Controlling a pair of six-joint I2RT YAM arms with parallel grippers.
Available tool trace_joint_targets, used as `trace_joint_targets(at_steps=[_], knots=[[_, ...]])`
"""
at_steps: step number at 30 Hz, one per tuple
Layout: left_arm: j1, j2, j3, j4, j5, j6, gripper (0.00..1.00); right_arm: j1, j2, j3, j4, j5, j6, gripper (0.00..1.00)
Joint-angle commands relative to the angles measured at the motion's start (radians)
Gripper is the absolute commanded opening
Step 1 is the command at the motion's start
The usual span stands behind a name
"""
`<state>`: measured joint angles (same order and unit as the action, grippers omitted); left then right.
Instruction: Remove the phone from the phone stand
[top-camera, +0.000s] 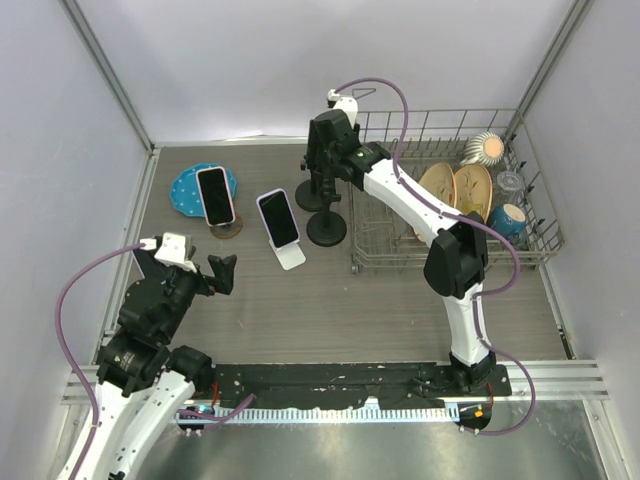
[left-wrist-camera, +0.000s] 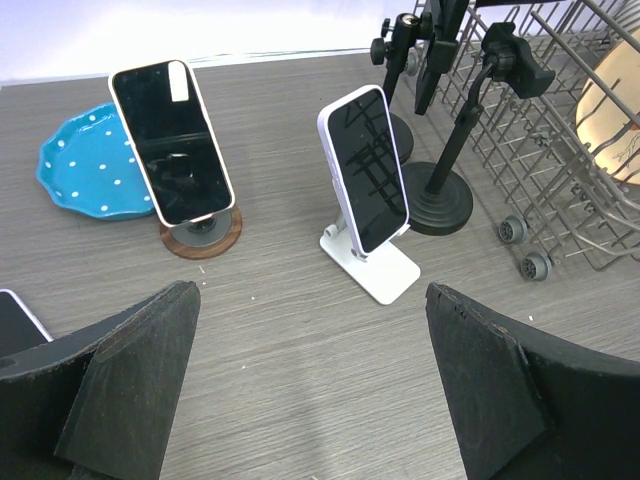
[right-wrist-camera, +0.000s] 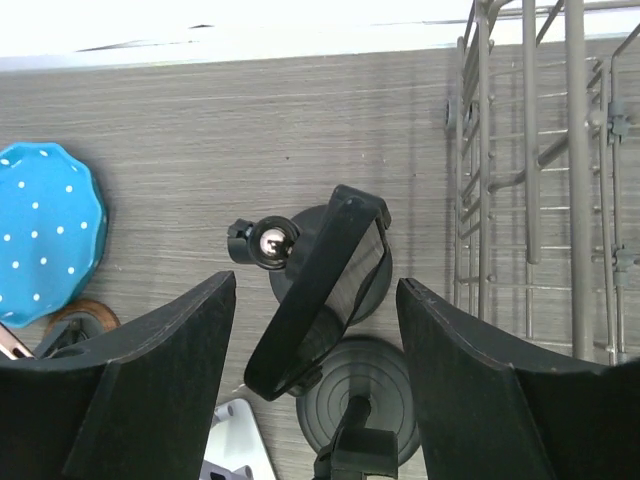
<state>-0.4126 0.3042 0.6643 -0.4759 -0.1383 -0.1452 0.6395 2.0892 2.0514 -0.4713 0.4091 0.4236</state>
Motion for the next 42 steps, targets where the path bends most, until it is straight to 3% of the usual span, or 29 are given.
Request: trace_joint_targets(at_steps=[1,9,25,42], knots=[[-0.008,-0.010,-0.005,0.026,-0.011,0.006,1.00,0.003,0.005,0.030,0.003,0.019,0.033,0.69],[-0.014,-0.004,-0.006,0.026,-0.012,0.007,1.00,0.003,0.031,0.001,0.092,-0.023,0.029,0.56],[-0.022,-0.004,-0.008,0.025,-0.015,0.009,1.00,0.012,0.005,-0.010,0.258,-0.112,-0.066,0.02],[-0.020,0.004,-0.008,0.023,-0.017,0.010,1.00,0.015,-0.089,0.007,0.551,-0.098,-0.220,0.01]])
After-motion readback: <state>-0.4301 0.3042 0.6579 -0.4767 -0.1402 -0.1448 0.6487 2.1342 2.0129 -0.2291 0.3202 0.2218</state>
